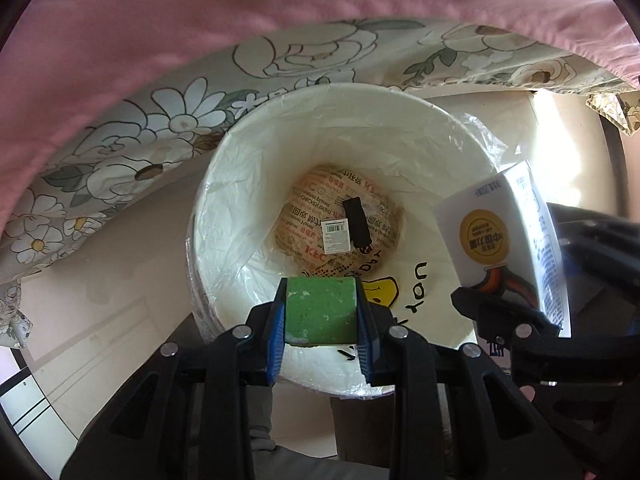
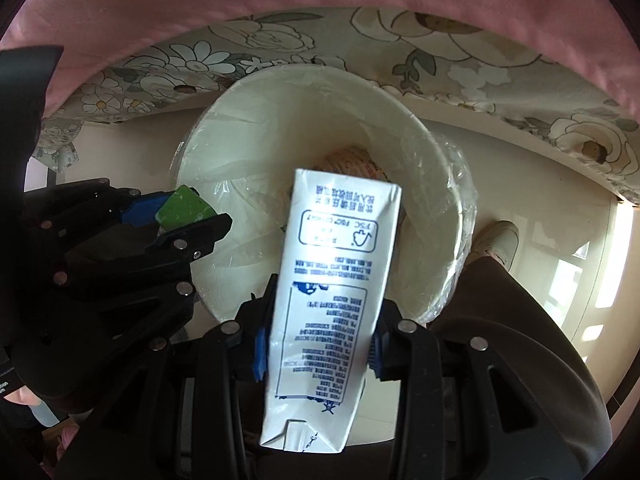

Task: Collect trash
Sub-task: 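Open both tools to drop the carton and green block into the bin, then move both open tools back over the bed toward the yogurt cup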

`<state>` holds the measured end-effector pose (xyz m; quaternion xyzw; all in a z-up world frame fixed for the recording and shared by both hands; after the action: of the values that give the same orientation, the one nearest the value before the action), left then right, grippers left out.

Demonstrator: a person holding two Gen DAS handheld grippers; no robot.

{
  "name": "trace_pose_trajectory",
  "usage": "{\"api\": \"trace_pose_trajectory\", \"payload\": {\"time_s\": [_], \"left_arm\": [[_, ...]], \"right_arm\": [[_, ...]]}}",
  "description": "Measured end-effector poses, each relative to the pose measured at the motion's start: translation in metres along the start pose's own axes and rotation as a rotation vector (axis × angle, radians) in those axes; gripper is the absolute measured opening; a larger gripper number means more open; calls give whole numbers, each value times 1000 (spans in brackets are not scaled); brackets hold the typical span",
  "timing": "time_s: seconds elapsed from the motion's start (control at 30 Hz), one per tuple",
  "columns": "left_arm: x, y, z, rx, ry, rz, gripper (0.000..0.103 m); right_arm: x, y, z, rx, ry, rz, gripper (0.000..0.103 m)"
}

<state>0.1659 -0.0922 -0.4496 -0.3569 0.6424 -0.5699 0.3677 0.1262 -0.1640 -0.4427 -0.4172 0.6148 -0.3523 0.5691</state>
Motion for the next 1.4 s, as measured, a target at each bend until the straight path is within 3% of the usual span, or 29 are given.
{"api": "trace_pose_trajectory", "payload": {"time_s": [0.37, 0.57, 0.77, 1.17, 1.4], "left_arm": [[-2, 39, 5, -55, -50, -36, 32], [-1, 43, 10, -50, -37, -15, 32], [0, 47, 10, -61, -31, 4, 44], [-5, 33, 9, -42, -40, 16, 50], [-9, -4, 8, 13, -53, 17, 50]], "right_arm": [[20, 42, 13, -33, 45, 2, 38], [30, 57, 17, -48, 49, -23, 38], [35, 62, 12, -51, 47, -42, 38], [34, 50, 8, -43, 31, -54, 39], [22, 25, 3, -17, -1, -65, 39]]}}
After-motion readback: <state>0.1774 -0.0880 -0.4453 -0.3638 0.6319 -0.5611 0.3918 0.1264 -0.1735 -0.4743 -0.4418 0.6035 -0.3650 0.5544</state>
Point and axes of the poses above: each gripper's, at about its wrist camera, not at the fingertips, and y roughly the way its jaws point, x to its right, z to its top, the point moved 10 cm from there along y, roughly the way its jaws point, and after that the axes turned 7 degrees about z, right-handed, at the moved point
